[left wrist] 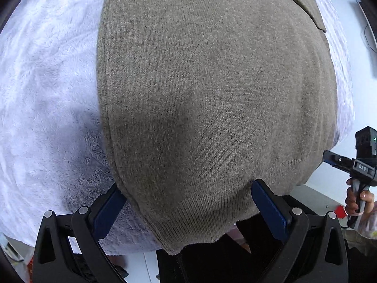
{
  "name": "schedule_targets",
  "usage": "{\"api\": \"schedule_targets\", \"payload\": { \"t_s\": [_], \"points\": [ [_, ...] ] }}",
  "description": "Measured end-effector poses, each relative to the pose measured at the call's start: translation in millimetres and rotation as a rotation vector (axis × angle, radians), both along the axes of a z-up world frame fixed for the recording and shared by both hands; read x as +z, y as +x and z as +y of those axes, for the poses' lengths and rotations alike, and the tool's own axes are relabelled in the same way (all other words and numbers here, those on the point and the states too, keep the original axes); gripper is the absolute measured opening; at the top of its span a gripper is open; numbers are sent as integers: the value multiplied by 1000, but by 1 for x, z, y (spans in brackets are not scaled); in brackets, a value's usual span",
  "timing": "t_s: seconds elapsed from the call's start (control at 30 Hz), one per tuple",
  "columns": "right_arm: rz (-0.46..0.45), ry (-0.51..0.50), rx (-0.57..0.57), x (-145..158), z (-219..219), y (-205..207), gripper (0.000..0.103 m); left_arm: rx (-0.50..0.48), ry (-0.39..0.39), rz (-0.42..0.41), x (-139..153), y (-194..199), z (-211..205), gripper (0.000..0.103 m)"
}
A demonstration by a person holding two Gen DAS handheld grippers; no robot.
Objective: Fold small clothes
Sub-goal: 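Grasp the hem with both grippers and fold it up toward the collar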
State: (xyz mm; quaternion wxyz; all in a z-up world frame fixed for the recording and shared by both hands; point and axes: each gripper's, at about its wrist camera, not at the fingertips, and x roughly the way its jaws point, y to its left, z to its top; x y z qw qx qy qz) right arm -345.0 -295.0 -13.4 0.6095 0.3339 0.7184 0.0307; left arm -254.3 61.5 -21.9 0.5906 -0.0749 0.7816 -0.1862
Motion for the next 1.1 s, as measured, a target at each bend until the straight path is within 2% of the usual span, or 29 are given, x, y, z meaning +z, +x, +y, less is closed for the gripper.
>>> {"api": "schedule_targets", "payload": {
  "t_s": [0.07,0.1,0.13,0.17,0.2,0.23,0.27,0.3,0.37,0.47,0.63,0.77,0.93,1.0,1.1],
  "points": [
    [-3,26,-10,-5,6,0,57,2,-17,-6,3,-4,-5,102],
    [-4,49,-13,-5,9,0,58,3,-26,-10,5,-2,-7,92],
    [-3,71,-5,-5,12,0,54,-2,-21,-14,7,-5,-7,85],
    [-4,81,12,-3,16,0,46,-12,-13,-14,9,-4,-6,71],
    [-4,85,27,-1,19,0,24,-20,-24,-10,10,-6,-5,53],
    [-8,99,30,1,19,0,16,-23,-54,-2,11,-7,1,43],
    [-17,127,17,4,18,0,15,-15,-88,14,13,-4,3,24],
    [-23,154,5,7,15,2,14,4,-124,36,11,-5,7,16],
    [-50,210,-18,16,13,7,13,44,-178,54,16,-5,15,16],
    [-99,293,-70,29,10,17,13,74,-248,36,31,2,26,16],
    [-188,415,-192,41,0,35,12,158,-357,-34,67,43,41,16],
    [-263,503,-280,50,-1,58,12,244,-425,-108,75,71,57,16],
    [-375,565,-341,64,-5,100,12,303,-472,-207,89,121,86,16],
    [-428,564,-332,71,-8,126,12,310,-464,-248,95,149,102,16],
    [-485,546,-309,82,-22,169,11,324,-456,-308,96,190,104,16]
  ]
}}
